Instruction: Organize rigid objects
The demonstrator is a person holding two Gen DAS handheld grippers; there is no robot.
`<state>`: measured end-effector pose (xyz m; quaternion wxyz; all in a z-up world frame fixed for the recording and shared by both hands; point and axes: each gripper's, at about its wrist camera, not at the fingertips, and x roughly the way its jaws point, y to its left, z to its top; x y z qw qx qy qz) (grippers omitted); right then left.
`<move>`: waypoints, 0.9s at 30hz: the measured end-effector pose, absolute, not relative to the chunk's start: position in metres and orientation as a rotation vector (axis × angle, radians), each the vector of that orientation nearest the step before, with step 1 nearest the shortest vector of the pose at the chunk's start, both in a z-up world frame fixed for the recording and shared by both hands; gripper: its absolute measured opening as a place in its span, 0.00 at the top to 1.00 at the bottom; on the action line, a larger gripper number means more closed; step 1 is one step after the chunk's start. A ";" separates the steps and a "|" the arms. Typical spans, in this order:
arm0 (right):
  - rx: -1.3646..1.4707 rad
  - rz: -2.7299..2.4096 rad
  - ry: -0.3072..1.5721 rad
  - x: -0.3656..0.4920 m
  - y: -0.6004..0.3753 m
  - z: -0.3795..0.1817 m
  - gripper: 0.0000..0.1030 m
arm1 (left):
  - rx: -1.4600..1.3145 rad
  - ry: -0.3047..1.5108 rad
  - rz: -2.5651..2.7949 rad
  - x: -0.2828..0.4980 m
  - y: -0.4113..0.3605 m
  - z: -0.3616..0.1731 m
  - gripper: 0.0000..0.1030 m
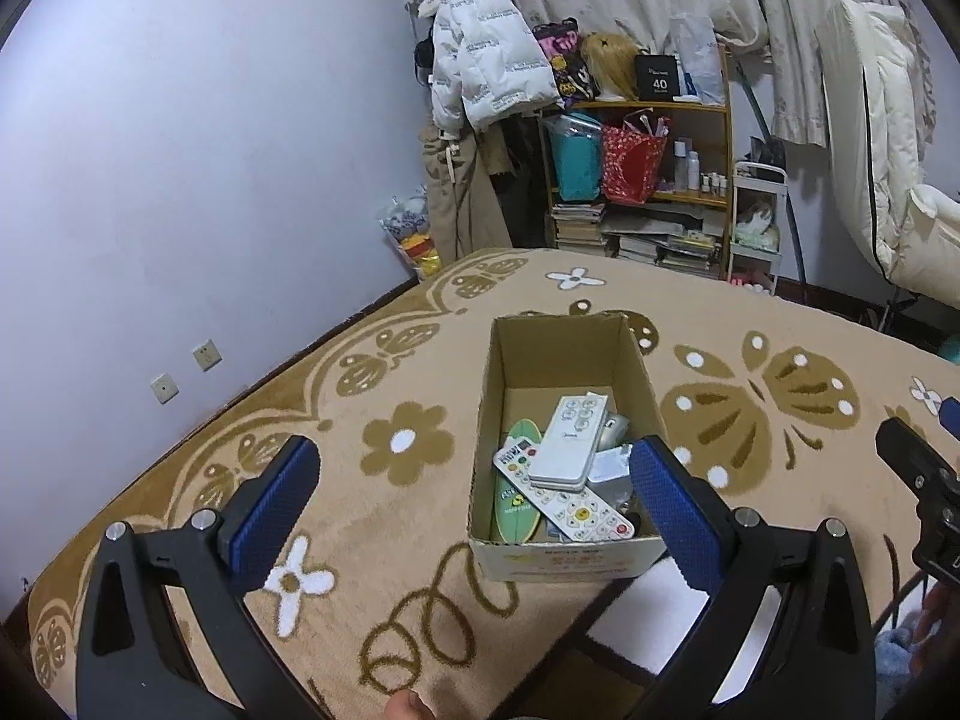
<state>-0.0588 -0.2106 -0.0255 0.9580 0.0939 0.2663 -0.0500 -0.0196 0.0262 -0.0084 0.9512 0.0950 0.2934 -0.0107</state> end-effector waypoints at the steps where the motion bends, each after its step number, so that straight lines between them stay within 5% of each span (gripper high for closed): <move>1: 0.188 -0.101 0.540 -0.059 -0.210 -0.025 0.00 | 0.195 0.603 -0.024 -0.019 0.026 -0.009 0.01; 27: 0.164 -0.102 0.553 -0.058 -0.212 -0.027 0.00 | 0.243 0.624 -0.019 -0.018 0.018 -0.015 0.01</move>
